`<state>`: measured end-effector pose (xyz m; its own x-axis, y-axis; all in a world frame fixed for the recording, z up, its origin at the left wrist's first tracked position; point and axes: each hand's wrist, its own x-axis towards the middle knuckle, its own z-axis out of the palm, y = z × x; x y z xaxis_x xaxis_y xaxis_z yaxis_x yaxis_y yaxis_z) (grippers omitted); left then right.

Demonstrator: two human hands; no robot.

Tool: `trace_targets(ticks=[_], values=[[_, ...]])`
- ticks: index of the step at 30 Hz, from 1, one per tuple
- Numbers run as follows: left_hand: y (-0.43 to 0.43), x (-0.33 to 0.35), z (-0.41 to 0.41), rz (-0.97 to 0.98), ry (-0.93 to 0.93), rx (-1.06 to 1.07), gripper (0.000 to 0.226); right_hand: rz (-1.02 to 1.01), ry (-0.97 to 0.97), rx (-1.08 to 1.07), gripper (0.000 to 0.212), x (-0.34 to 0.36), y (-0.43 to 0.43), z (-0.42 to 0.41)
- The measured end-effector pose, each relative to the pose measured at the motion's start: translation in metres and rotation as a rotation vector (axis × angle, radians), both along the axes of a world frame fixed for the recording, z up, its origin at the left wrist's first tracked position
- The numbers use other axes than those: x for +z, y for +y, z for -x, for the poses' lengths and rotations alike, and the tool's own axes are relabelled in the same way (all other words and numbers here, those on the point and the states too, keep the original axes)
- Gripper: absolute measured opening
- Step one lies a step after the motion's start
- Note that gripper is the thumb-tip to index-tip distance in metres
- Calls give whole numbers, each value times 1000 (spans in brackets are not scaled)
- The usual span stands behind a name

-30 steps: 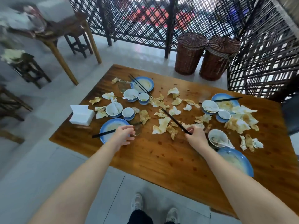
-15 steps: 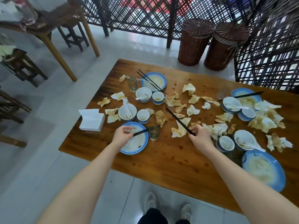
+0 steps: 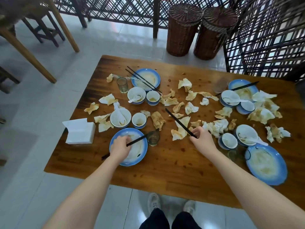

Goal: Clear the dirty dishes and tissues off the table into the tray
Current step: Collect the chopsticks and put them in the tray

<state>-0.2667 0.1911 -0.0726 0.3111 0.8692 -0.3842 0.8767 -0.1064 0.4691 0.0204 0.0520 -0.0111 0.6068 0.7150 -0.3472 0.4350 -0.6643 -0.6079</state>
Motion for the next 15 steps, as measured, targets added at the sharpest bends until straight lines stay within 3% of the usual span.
trace_targets(ticks=[4, 8, 11, 15], values=[[-1, 1, -1, -84, 91, -60, 9, -7, 19, -12, 17, 0, 0, 1], [-7, 2, 2, -127, 218, -77, 9, -53, 55, -13, 16, 1, -1, -2], [-13, 5, 5, -80, 154, 8, 14, -116, 125, -13, 15, 6, -1, -7], [-15, 23, 0, -69, 74, 114, 5, -187, 236, -17, 18, 15, -3, -16]])
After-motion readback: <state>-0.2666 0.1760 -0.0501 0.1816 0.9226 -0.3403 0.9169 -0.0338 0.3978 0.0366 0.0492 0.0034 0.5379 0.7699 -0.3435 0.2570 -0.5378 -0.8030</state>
